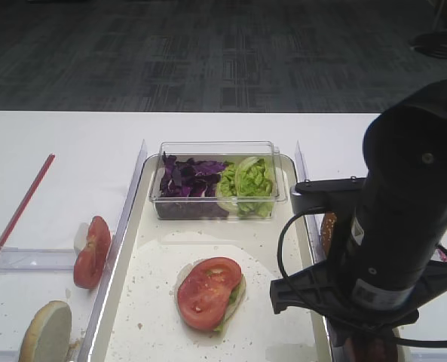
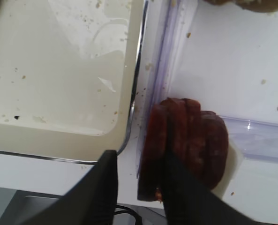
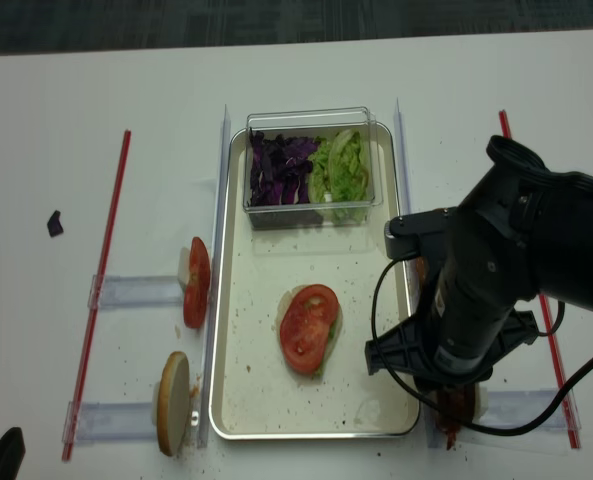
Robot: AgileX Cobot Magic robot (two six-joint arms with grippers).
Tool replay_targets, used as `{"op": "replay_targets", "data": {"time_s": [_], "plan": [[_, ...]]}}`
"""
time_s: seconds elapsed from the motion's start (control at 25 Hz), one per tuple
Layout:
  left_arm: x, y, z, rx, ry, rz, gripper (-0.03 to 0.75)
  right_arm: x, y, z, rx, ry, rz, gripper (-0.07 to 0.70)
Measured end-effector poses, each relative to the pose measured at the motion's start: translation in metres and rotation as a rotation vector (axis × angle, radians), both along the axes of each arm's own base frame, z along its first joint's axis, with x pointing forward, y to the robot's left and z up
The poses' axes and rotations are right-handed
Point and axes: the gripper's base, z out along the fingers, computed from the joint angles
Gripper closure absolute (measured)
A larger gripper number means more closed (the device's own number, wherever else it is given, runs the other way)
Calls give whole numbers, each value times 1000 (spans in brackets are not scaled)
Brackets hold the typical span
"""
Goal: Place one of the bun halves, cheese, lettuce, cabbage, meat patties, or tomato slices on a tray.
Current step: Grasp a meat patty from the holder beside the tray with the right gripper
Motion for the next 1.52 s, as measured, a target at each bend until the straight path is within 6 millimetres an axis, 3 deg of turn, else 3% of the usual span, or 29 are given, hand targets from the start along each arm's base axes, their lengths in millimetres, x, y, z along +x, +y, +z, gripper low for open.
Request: {"op": "replay_targets", "data": {"time_s": [0.48, 1.52], "plan": [[0, 0, 0, 0, 0, 0, 276, 1, -1, 0, -15, -8, 11, 504], [0, 0, 0, 0, 0, 0, 277, 1, -3, 0, -30, -5, 19, 510]]}}
